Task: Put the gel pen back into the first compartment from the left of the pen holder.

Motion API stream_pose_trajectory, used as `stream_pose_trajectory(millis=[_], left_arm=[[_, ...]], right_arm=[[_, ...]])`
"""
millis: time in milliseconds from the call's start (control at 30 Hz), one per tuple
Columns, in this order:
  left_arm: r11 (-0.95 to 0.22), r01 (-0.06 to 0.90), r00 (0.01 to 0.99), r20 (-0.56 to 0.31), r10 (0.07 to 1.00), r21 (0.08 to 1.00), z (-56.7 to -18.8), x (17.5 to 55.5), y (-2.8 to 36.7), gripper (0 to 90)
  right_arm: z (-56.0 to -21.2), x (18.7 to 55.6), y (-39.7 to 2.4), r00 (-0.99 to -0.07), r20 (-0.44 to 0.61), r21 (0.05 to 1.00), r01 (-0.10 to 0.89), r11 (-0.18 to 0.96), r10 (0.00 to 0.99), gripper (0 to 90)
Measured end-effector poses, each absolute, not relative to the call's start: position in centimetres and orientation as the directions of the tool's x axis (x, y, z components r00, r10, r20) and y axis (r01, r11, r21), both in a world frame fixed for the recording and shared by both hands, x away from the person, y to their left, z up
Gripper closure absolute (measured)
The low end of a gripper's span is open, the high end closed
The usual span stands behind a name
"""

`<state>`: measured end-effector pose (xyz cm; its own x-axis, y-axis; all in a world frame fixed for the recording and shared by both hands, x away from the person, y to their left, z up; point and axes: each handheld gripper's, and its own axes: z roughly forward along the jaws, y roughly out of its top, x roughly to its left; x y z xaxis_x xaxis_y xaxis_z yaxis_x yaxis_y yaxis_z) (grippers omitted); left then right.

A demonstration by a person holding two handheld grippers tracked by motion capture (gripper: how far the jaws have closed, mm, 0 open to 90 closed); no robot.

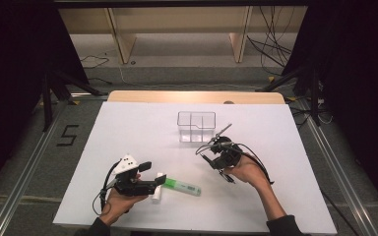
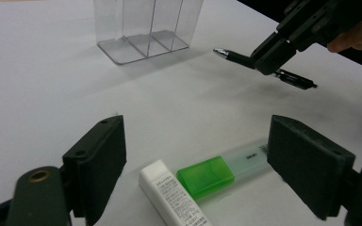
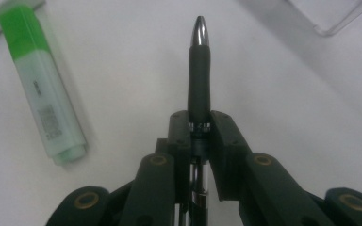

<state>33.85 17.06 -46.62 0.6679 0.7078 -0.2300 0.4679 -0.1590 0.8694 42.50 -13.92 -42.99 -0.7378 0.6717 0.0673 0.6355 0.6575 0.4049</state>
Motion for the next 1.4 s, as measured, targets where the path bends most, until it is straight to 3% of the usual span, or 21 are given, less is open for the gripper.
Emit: stream_pose_trajectory(millis=[900,1200,1400], left_arm=[[-0.152,0.47,0.662,-0.234,0.712,0.869,-46.6,33.9,17.1,20.2],[-0.154,0.469,0.664,-0.232,0.711,0.87,-46.6,33.9,17.0,20.2],[-0.158,0.467,0.667,-0.229,0.709,0.87,-46.6,33.8,17.0,20.2]], right_arm=[[-39.6,42.8,-14.1,-0.673,0.121,0.773,0.525,0.356,0.73,80.0],[-38.9,44.3,-13.4,-0.641,0.191,0.819,0.521,0.238,0.744,80.0],[-37.9,45.3,-12.2,-0.638,0.178,0.841,0.495,0.221,0.75,80.0]])
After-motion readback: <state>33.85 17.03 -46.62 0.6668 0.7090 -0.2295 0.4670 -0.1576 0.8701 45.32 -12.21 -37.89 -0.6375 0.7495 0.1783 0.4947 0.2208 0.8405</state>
